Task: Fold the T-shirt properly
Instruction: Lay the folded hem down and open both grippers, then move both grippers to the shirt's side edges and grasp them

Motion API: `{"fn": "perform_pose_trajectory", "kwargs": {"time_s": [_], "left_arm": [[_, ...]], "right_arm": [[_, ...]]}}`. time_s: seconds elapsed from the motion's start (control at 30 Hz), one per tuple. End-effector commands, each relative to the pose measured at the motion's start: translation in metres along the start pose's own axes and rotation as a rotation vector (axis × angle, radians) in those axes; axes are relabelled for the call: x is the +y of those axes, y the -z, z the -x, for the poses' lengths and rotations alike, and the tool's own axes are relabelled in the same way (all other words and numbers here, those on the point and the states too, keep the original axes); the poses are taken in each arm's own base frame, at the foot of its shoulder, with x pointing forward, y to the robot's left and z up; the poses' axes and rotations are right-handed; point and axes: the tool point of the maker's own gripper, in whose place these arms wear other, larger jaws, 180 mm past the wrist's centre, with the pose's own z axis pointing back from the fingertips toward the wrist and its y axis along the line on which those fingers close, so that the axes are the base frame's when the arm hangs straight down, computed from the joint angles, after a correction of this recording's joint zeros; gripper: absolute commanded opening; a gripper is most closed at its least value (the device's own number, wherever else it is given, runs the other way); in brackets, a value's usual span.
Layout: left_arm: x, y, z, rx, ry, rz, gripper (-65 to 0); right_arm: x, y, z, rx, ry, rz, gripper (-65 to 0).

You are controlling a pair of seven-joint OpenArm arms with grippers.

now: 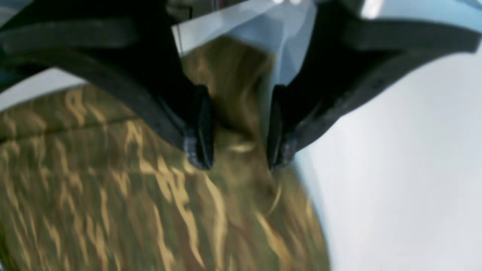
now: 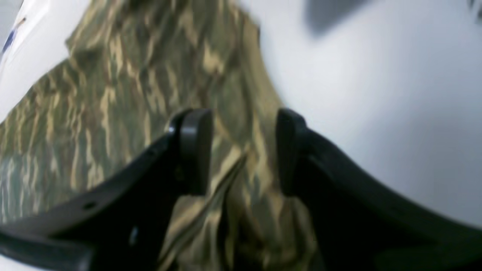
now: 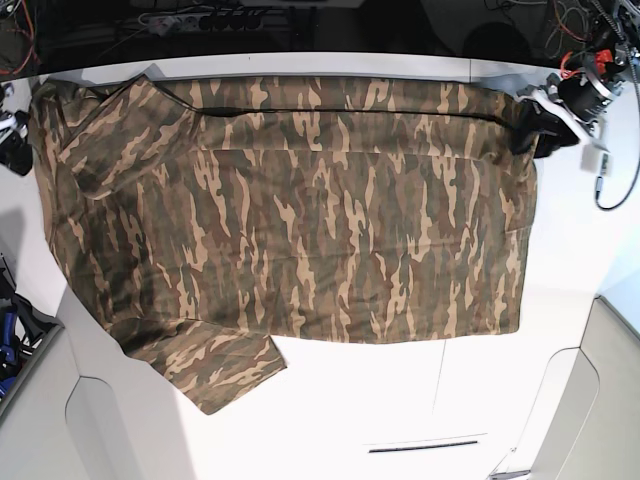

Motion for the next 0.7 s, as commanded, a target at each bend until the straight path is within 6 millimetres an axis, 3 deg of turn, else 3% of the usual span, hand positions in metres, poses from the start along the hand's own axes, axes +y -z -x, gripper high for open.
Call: {"fn": "perform_pose_trajectory", "kwargs": {"time_s": [0.0, 0.23, 0.33, 0.4, 0.67], "left_arm": [[0.003, -0.007, -0.019, -0.06, 0.014, -0.001, -38.1], [0.027, -0.029, -0.051, -0.182, -0.013, -0.066, -38.0], [0.029, -0.028, -0.063, -0.215, -0.007, -0.069, -33.0], [0.028, -0.026, -0.072, -0.239, -0.001, -0.065, -29.4], [0.031, -0.019, -0.121, -0.376, 0.067, -0.093, -29.1]], "right_arm": [[0.0, -0.002, -0.027, -0.073, -0.04, 0.0, -37.4], [0.012, 0.015, -0.087, -0.224, -0.105, 0.002, -37.4], [0.021, 0.024, -0.107, -0.269, -0.121, -0.001, -37.4], [0.027, 0.032, -0.118, -0.287, -0.132, -0.003, -37.4], [0.055, 0.077, -0.142, -0.314, -0.193, -0.032, -37.4]]}}
